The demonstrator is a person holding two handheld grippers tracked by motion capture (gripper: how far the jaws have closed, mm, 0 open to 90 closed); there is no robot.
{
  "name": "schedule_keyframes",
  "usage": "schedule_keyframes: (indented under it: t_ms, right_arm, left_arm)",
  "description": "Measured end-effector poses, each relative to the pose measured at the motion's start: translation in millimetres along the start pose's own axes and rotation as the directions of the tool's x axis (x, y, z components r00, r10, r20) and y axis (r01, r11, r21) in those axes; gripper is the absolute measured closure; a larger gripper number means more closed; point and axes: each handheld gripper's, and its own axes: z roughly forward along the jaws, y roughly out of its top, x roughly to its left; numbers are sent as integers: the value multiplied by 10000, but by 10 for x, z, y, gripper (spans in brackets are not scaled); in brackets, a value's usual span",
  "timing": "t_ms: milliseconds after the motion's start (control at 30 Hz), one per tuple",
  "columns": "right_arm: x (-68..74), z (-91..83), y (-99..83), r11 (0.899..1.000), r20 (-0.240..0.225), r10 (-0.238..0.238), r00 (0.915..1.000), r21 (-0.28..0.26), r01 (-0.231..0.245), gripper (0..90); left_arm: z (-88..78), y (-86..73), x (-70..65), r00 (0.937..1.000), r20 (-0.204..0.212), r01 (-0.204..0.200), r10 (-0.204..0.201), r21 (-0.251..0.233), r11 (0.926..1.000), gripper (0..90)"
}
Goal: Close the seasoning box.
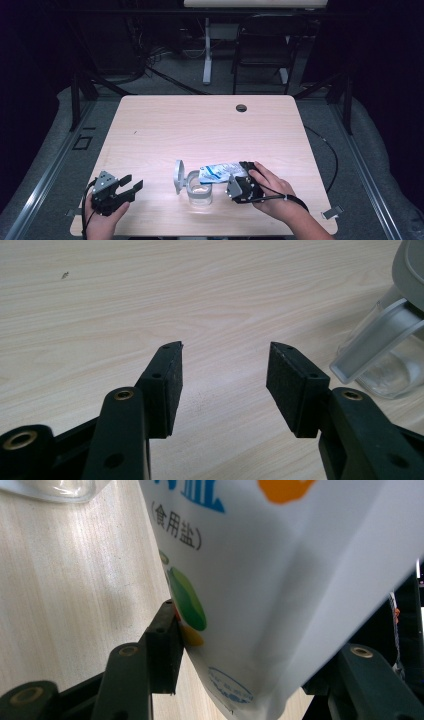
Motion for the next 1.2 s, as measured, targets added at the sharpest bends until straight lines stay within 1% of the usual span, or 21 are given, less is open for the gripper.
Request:
schedule_keyframes:
  t_ms: [133, 167, 433, 500, 567, 667, 800, 833, 900, 1033, 1067, 1100, 1167, 1200]
  right_arm:
    - [-1, 3, 11, 9999, 38, -100, 9999, -15, 100, 464]
    - [-7, -1, 15, 9998, 82, -200, 9998, 1, 200, 464]
    - [-14, -4, 22, 9992, 164, -389, 9991, 18, 389, 464]
    - [-19, -15, 29, 9980, 212, -614, 9979, 165, 610, 464]
    - [-16, -18, 32, 9980, 181, -620, 9979, 139, 618, 464]
    - [-16, -12, 40, 9969, 125, -785, 9968, 97, 784, 466]
    - [-19, -14, 54, 9964, 16, -840, 9965, 139, 840, 466]
    - [-27, -23, 61, 9949, -4, -972, 9953, 261, 972, 466]
    - [-20, -17, 65, 9954, -119, -936, 9955, 182, 938, 466]
    - [-25, -18, 67, 9947, -170, -995, 9949, 243, 999, 466]
    - [-31, -17, 69, 9942, -185, -1029, 9945, 284, 1034, 466]
    - [-45, -27, 75, 9917, -171, -1199, 9926, 445, 1205, 466]
    - [-47, -21, 78, 9920, -190, -1189, 9927, 407, 1196, 466]
    - [-52, -19, 88, 9905, -173, -1314, 9912, 392, 1320, 466]
  left_arm:
    - [-4, -4, 2, 10000, 14, 22, -22, 77, 10000, 490]
    - [-4, -5, 2, 10000, 13, 29, -29, 73, 10000, 490]
    - [-5, -8, 5, 10000, -18, 71, -71, -45, 10000, 490]
    - [-11, -6, 5, 10000, -33, 47, -47, -21, 10000, 490]
    - [-11, -9, 5, 10000, -20, 54, -54, -42, 10000, 490]
    - [-11, -13, 4, 10000, -12, 44, -44, -27, 10000, 490]
    - [-7, -18, 1, 10000, 2, 69, -69, -47, 10000, 490]
    - [-7, -18, 1, 10000, 2, 62, -62, -46, 10000, 490]
    - [-9, -18, 4, 10000, -1, 61, -61, -47, 10000, 490]
    - [-11, -19, 8, 10000, 9, 52, -52, -18, 10000, 490]
    - [-11, -19, 9, 10000, 10, 55, -55, -23, 10000, 490]
    - [-11, -20, 9, 10000, 14, 60, -60, -36, 10000, 490]
    - [-14, -20, 10, 10000, 3, 62, -62, 9, 10000, 489]
    - [-14, -21, 9, 10000, 10, 70, -70, 11, 10000, 490]
